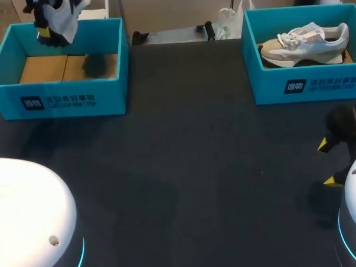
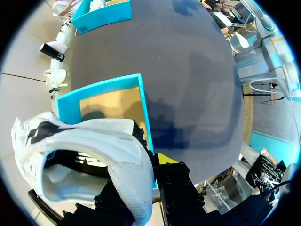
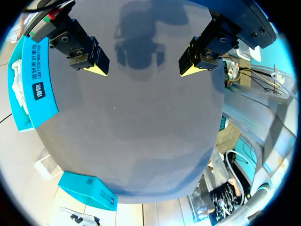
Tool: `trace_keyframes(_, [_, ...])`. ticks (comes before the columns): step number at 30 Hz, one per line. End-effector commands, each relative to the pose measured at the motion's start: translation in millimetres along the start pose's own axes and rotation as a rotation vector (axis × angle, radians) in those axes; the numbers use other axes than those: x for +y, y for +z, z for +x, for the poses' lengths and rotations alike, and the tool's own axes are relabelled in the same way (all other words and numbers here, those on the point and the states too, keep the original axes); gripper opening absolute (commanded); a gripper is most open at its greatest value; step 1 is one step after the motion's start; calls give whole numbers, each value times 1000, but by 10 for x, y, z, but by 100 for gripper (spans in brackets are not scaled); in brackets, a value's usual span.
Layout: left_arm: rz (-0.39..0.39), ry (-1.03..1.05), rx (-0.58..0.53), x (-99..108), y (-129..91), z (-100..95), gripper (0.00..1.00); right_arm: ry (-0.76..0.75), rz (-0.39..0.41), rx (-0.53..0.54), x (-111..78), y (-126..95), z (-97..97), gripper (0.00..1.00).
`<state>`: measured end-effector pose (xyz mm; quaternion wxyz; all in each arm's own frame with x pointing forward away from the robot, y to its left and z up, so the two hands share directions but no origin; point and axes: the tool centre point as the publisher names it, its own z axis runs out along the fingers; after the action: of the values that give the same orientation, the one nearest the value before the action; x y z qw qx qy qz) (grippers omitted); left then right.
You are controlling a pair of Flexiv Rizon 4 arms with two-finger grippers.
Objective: Take the shoe out of the shoebox, open the shoe tongue, remove and reinsert the insole, then place the shoe into the shoebox
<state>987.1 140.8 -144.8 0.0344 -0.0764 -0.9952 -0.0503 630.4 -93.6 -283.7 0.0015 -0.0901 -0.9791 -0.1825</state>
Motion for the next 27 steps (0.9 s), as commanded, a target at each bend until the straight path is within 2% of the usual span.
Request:
trace_keyframes(1, [25,52,40,51,28,-83,0,0,2,-2,2,5,10,100])
trace_keyframes(6, [29,190,58,310,139,-225,0,0,2,-2,2,5,10,100])
trace_keyframes(9, [-51,386,35,463,223,-229,0,0,2,-2,2,5,10,100])
trace_keyframes(11, [-116,415,30,581,288,-277,0,0,2,-2,2,5,10,100])
trace_keyframes(23, [-116,415,30,581,288,-277,0,0,2,-2,2,5,10,100])
trace_keyframes(27, [-146,555,20,583,333,-304,0,0,2,-2,2,5,10,100])
